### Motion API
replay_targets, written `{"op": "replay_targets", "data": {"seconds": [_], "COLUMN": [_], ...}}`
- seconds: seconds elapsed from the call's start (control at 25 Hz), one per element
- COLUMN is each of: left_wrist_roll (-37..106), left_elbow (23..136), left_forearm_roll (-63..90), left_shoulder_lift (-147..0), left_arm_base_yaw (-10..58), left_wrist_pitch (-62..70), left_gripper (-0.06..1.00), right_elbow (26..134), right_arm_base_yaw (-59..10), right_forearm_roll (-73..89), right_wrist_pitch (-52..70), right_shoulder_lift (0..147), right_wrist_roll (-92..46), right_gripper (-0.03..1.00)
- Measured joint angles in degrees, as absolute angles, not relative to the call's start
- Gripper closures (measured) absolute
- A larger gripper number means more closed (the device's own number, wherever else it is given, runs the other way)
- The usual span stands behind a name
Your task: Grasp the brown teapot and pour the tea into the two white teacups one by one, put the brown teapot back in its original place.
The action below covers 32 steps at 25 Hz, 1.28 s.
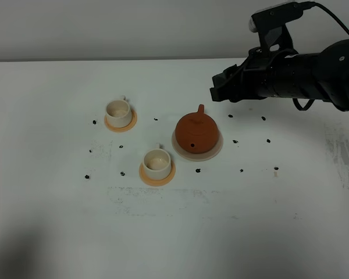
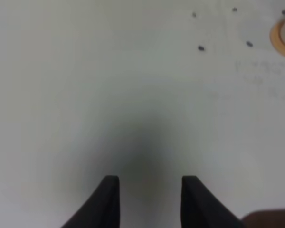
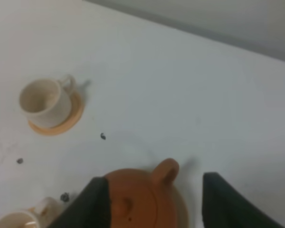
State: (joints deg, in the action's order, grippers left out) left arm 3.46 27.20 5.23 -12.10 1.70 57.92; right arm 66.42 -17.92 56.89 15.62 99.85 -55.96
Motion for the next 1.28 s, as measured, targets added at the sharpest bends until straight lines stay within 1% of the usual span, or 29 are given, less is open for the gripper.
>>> {"op": "replay_targets", "data": {"seconds": [0.36, 0.72, 0.96, 1.28], "left_wrist_roll": [3.74, 3.79, 3.74, 3.68], "left_elbow": [26.2, 26.2, 26.2, 26.2], "left_forearm_roll": [5.23, 5.23, 5.47, 5.75], "left_shoulder_lift": [-6.83, -6.42, -0.63, 0.25], "left_arm_base_yaw": [1.7, 1.7, 1.7, 1.7], "left_wrist_pitch": [60.71, 60.92, 60.98, 60.93], "left_gripper": [0.65, 0.65, 0.65, 0.65], "right_elbow": [68.77, 75.69, 80.43, 81.54], "right_arm_base_yaw": [-20.08, -20.57, -20.57, -20.57], "right_forearm_roll": [56.82, 56.61, 55.9, 53.23], "right_wrist_pitch": [15.91, 16.48, 18.68, 18.88], "right_shoulder_lift": [104.17, 109.12, 111.91, 112.8], "right_wrist_roll": [-55.96, -55.96, -55.96, -55.8], "right_gripper": [0.56, 0.56, 0.56, 0.56]}}
